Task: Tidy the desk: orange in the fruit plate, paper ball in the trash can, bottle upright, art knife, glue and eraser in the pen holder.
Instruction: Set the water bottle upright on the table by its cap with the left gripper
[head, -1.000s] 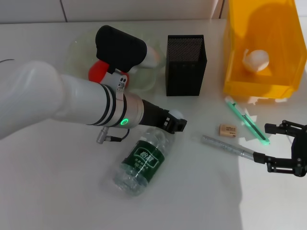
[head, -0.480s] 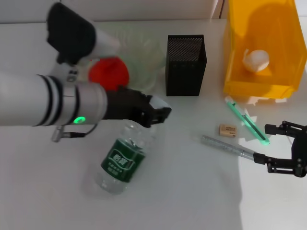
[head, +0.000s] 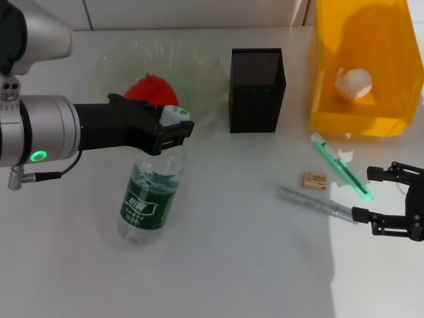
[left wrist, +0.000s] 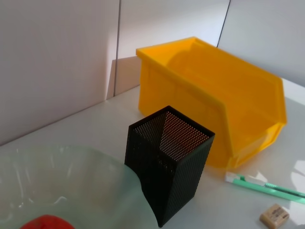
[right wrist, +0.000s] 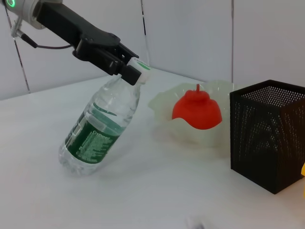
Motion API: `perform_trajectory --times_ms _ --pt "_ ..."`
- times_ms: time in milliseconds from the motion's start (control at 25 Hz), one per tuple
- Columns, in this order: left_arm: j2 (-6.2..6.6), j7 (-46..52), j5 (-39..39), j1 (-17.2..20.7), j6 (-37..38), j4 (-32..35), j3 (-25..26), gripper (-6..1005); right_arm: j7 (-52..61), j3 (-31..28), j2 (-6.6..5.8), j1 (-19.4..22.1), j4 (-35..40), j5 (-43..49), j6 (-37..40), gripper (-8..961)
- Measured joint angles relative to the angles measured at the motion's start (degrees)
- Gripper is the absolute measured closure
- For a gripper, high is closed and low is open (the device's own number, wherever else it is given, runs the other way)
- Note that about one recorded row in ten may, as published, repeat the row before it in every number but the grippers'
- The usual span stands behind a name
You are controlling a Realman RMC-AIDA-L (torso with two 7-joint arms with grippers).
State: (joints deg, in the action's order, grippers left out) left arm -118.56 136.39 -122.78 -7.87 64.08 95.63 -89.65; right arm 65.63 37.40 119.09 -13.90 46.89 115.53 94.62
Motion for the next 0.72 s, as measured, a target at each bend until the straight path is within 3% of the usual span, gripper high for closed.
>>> perform_trajectory --times_ms 280,720 --pt "0.05 -3.1 4.5 2.4 1.5 1.4 2.9 552 0.3 -0.1 0.0 -0.4 0.1 -0.1 0.5 120" --pt "0.02 -3.2 4.7 3.1 1.5 2.4 4.4 552 1.8 0.3 0.01 -0.8 0.5 -0.1 1.1 121"
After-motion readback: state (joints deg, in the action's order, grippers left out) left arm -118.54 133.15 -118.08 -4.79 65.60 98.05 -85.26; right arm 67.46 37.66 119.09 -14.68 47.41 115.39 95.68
